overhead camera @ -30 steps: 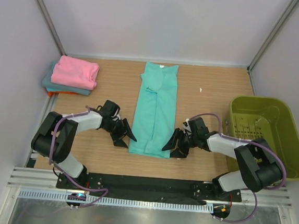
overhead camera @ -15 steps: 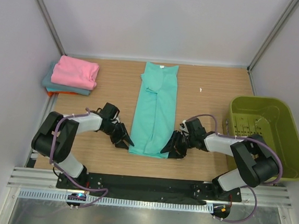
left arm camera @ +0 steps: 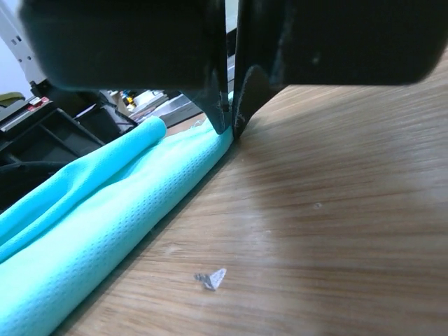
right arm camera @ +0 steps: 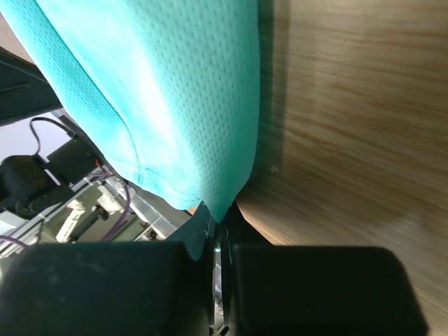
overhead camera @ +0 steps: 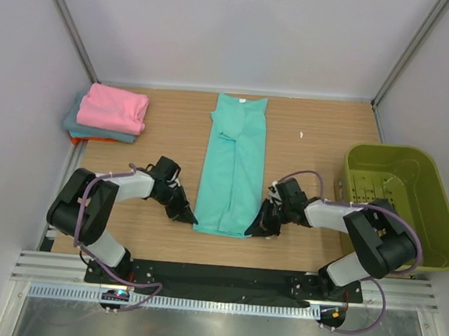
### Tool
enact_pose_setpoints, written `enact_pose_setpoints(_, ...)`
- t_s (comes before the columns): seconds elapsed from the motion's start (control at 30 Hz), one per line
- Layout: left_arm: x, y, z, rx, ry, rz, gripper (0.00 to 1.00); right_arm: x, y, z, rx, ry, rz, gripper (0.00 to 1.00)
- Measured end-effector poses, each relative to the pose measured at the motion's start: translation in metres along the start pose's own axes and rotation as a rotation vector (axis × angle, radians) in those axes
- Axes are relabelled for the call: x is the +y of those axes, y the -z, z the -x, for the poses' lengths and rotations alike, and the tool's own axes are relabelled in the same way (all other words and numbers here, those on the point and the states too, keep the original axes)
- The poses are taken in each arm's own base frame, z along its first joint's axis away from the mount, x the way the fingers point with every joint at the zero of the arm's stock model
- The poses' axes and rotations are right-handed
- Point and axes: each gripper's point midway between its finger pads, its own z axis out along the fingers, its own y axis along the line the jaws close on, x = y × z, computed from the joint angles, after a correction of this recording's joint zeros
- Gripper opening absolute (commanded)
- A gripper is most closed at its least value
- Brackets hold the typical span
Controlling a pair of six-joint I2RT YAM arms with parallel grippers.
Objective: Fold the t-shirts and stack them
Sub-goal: Fold the tshirt
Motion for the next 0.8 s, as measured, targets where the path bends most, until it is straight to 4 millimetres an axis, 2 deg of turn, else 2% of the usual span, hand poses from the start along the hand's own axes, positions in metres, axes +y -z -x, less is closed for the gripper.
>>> enact_pose_setpoints(0.17, -0.006, 0.007, 0.002, -0.03, -0.031, -0.018, 0.0, -0.008, 0.014, 0.011, -0.063, 0.035, -0.036, 0.01)
enact_pose_setpoints(0.3, -0.028, 0.021, 0.007, -0.059, -0.1, -0.062, 0.0, -0.002, 0.038, 0.036, -0.144, 0.061, -0.023, 0.01)
enact_pose_setpoints(0.43, -0.065, 0.041, 0.022, -0.11, -0.19, -0.126, 0.0, 0.018, 0.06, 0.062, -0.215, 0.115, 0.006, 0.02)
enact_pose_setpoints(0.63, -0.111, 0.064, 0.042, -0.169, -0.289, -0.191, 0.0, 0.058, 0.086, 0.1, -0.316, 0.203, 0.063, 0.02)
enact_pose_setpoints(0.8, -0.146, 0.08, 0.077, -0.229, -0.318, -0.235, 0.0, 0.089, 0.103, 0.146, -0.397, 0.244, 0.106, 0.01)
